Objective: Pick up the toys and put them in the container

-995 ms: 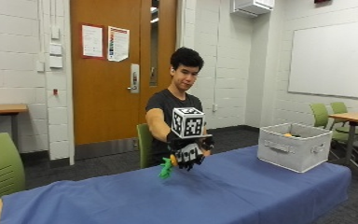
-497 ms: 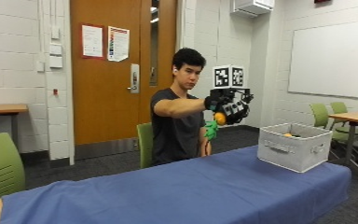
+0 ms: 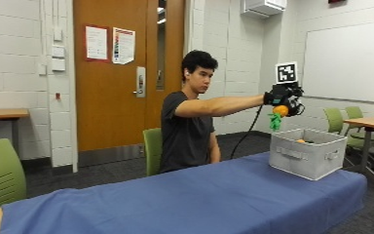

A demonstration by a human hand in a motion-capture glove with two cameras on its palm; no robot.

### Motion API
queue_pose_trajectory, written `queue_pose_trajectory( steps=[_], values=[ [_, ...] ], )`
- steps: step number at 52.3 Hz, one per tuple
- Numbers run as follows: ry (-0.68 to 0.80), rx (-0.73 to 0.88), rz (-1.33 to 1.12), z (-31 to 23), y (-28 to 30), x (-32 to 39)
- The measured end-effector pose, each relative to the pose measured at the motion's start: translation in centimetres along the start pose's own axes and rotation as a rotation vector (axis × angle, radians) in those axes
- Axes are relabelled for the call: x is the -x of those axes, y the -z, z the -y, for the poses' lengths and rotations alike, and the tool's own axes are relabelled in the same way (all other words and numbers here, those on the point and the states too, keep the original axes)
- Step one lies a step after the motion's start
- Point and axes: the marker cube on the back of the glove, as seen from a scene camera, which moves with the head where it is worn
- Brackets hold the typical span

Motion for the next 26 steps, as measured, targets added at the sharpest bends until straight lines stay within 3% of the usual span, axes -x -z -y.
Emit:
queue_pose_trajectory(
  steps=[8, 14, 21, 24, 26],
  values=[
    [0.066, -0.043, 0.008, 3.0, 1.6, 7.6],
    [0.037, -0.079, 0.091, 5.1, 2.7, 15.3],
    [0.191, -0.081, 0.18, 5.7, 0.8, 12.3],
    [0.316, -0.091, 0.331, 5.5, 0.7, 13.7],
    [0.315, -0.084, 0.371, 5.6, 0.4, 14.7]
  ],
)
